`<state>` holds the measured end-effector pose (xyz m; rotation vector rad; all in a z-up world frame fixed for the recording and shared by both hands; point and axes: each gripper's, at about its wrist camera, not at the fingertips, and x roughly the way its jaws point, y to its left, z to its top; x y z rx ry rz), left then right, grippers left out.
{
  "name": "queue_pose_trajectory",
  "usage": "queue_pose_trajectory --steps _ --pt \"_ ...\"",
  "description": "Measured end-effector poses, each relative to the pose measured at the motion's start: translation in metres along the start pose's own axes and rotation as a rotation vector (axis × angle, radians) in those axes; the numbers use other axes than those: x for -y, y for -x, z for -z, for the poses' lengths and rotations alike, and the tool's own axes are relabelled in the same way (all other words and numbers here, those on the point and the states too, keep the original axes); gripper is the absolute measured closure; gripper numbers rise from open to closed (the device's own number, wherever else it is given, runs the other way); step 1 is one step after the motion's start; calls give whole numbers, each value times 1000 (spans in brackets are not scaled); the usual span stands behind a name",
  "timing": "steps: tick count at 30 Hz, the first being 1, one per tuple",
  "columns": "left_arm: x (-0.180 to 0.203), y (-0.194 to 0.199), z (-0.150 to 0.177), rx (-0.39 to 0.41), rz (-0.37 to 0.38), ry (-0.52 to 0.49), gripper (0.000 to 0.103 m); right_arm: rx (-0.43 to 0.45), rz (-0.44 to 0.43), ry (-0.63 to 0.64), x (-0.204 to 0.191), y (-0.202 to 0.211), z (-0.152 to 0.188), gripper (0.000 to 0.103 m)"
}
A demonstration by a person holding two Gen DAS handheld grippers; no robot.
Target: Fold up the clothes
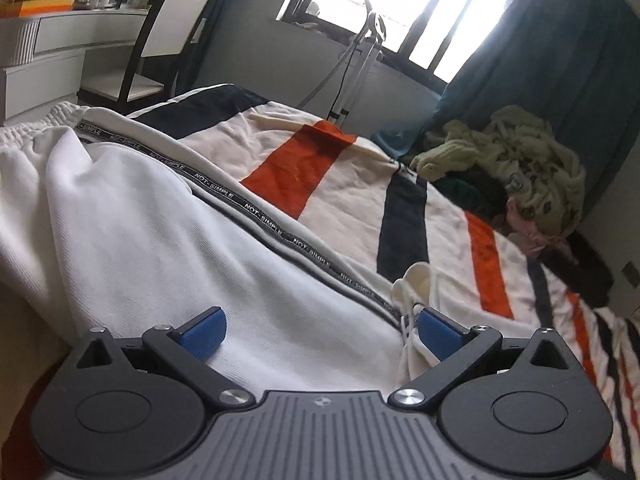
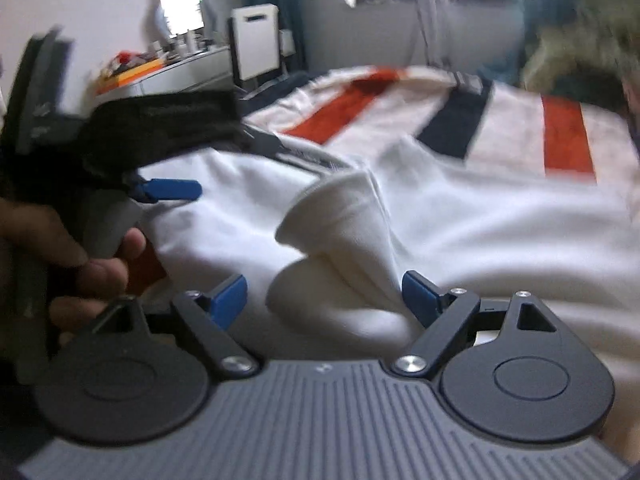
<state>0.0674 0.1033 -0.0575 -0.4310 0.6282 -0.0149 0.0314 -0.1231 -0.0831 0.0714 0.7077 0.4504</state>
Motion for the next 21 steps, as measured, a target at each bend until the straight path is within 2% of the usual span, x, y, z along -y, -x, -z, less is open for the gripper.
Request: queue_pose_trajectory --steps 2,7,12,14,16,19,21 --pt "0 -1 -1 0 8 10 0 -59 -9 -116 9 -1 9 18" --pt "3 -4 0 -14 54 9 1 -87 -27 -169 9 1 21 15" --pt "14 -1 5 -24 203 -17 4 -93 -46 -246 16 7 19 18" --pt "20 -2 8 -47 292 -18 7 -80 -76 -328 28 18 16 17" --pt "28 -1 13 -54 348 -45 9 -47 -96 -401 44 33 11 17" --pt "42 -3 22 -72 366 -119 14 70 -47 -486 68 62 7 17" --pt "49 -9 29 -101 369 -156 19 132 21 -519 83 76 7 17"
